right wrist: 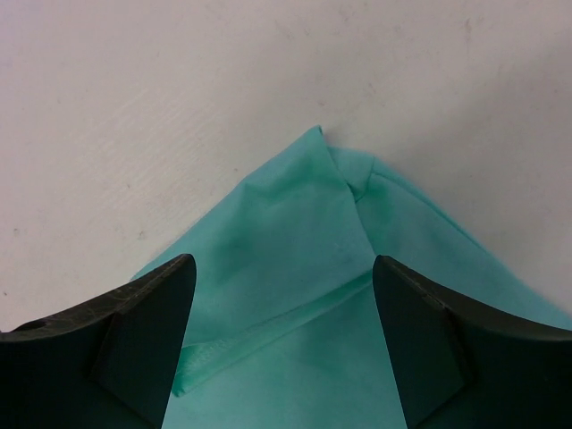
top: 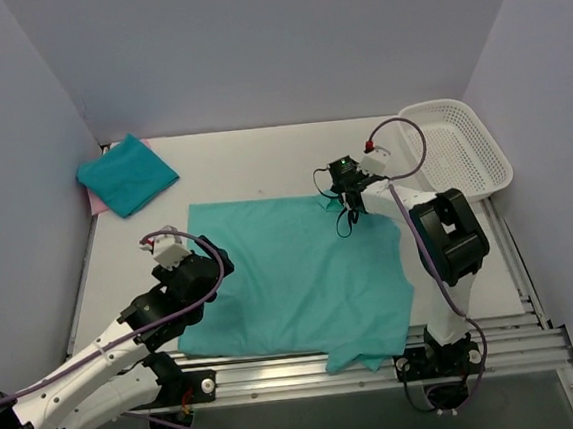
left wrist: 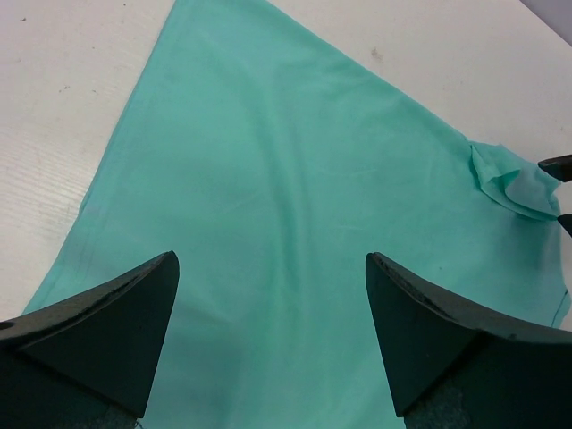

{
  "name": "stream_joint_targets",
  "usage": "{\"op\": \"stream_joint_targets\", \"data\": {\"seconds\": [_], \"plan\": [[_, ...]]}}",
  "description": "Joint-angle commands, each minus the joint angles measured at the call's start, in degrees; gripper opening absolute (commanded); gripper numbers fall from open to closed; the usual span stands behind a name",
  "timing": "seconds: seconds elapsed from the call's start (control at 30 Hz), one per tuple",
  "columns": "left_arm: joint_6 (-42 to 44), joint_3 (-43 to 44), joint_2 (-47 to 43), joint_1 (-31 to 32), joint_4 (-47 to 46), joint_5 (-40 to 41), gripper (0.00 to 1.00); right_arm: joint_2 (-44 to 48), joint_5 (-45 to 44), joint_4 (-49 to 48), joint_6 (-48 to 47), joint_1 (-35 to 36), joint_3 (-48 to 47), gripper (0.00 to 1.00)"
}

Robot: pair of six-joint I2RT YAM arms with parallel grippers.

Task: Fold and stack the t-shirts
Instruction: Flatten out the tshirt

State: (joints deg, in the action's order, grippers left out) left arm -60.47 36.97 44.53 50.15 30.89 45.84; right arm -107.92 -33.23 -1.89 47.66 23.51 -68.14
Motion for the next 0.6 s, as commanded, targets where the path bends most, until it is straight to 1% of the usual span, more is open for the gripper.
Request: {"op": "stream_joint_targets", "data": {"seconds": [0.0, 0.1, 0.27, 0.43, 0.57], "plan": [[0.44, 0.47, 0.73, -0.93, -1.19, 0.65, 0.94, -1.06, 2.12, -1.10, -1.25, 0.31, -2.96, 0.75], [0.35, 0.38, 1.43, -1.19, -1.71, 0.30, 0.94, -1.50, 3.35, -1.45, -0.99, 0.31, -2.88, 0.73], [0.79, -0.32, 2.14, -1.98, -3.12, -0.93, 0.94, -1.59, 4.05, -1.18, -0.11, 0.31, -2.00, 0.73], [0.96, -0.67, 2.40, -2.43, -3.73, -1.81, 0.94, 0.86, 4.40, -0.48, 0.77, 0.57, 0.72, 0.73], [0.97, -0.85, 2.93, -2.51, -4.53, -2.25, 0.94, 3.33, 3.27, -0.31, 1.12, 2.15, 2.83, 0.73]]}}
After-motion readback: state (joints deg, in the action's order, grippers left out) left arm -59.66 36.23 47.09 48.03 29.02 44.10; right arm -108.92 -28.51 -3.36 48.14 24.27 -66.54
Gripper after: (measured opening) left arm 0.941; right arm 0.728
